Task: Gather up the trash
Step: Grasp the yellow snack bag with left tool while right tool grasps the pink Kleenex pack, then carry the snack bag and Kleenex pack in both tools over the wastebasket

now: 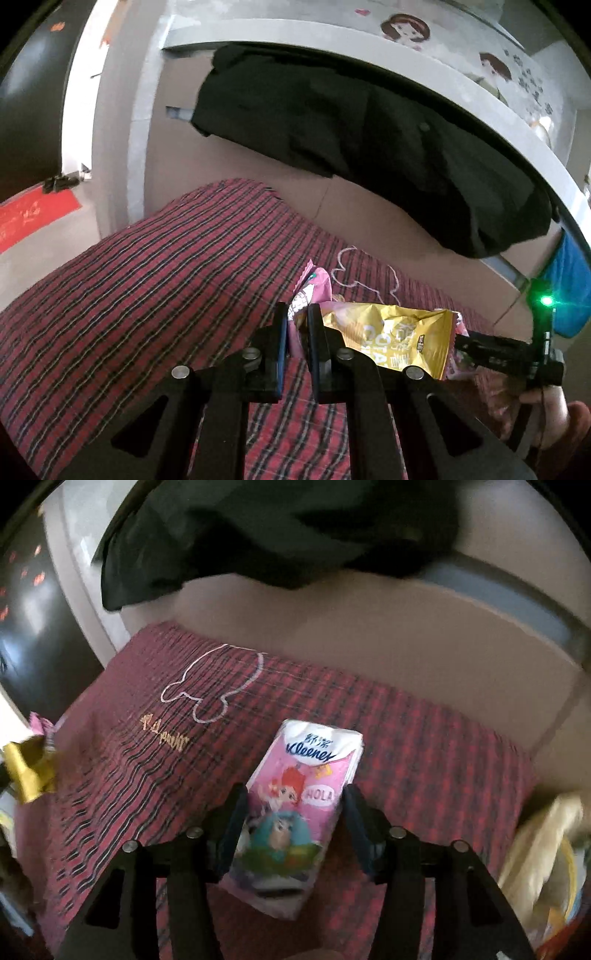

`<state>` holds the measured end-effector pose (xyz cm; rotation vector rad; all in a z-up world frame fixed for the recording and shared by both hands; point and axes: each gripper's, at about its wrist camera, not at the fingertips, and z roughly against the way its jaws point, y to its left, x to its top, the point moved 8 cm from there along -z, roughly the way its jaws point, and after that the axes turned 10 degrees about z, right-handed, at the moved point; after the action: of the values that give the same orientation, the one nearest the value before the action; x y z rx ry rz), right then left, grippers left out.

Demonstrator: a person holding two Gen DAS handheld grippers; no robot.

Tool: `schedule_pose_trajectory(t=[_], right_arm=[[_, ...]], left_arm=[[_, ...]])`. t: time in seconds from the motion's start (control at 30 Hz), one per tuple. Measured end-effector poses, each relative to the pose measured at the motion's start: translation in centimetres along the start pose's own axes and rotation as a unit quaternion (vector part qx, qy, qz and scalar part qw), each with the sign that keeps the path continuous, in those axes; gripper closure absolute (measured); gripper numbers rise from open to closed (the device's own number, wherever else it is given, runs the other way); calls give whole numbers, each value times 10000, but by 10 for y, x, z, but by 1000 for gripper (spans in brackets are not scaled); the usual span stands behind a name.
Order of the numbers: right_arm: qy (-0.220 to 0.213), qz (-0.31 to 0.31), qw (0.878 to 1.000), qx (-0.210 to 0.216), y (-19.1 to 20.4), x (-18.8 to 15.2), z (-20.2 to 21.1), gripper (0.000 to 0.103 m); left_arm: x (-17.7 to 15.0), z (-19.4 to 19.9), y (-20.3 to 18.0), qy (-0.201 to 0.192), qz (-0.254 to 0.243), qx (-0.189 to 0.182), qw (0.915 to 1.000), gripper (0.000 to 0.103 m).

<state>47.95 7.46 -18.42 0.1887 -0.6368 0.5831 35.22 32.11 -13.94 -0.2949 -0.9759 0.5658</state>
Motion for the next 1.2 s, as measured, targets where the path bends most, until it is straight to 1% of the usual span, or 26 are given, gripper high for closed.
schedule_pose_trajectory(t=[0.07, 0.13, 0.17, 0.2, 0.27, 0.47, 0.5, 0.57, 0.67, 0.73, 0.9, 1.07, 1.2], right_arm=[[108, 130, 9997, -151, 11, 7, -10, 49], [226, 281, 9990, -267, 21, 6, -17, 48], [260, 482, 9974, -462, 28, 5, -20, 46], [163, 628, 9960, -621, 32, 7, -19, 46], [126, 760, 9946, -689, 39, 8, -19, 50], [104, 447, 9979, -468, 34, 0, -13, 53], [63, 431, 9982, -410, 32, -2, -9, 54], [-36, 374, 9991, -204, 33, -7, -1, 58], [-177, 260, 9995, -24, 30, -13, 17, 60], [-296, 248, 9993, 9, 27, -14, 31, 60], [-700, 436, 9966, -90, 27, -12, 68, 60], [-1254, 561, 9903, -188, 24, -6, 119, 60], [-1644, 646, 9836, -375, 14, -7, 164, 60]], left_arm=[[-1, -2, 2, 4, 97, -38, 9999, 93], [-1, -3, 3, -21, 118, -46, 9999, 93], [0, -1, 4, -38, 103, -49, 9999, 93], [0, -1, 3, -50, 79, -52, 9999, 93], [0, 1, 2, -90, 23, -56, 9999, 92], [-4, 5, -5, -151, -171, 5, 9997, 92], [-3, 5, -7, -151, -196, 9, 9997, 92], [-4, 7, -12, -175, -287, 39, 9994, 92], [-5, 10, -21, -195, -411, 55, 9989, 92], [-5, 15, -31, -255, -506, 54, 9984, 93], [-8, 29, -63, -410, -774, -17, 9962, 92], [-9, 54, -112, -708, -1148, -245, 9906, 93], [-12, 73, -155, -935, -1448, -410, 9842, 92]])
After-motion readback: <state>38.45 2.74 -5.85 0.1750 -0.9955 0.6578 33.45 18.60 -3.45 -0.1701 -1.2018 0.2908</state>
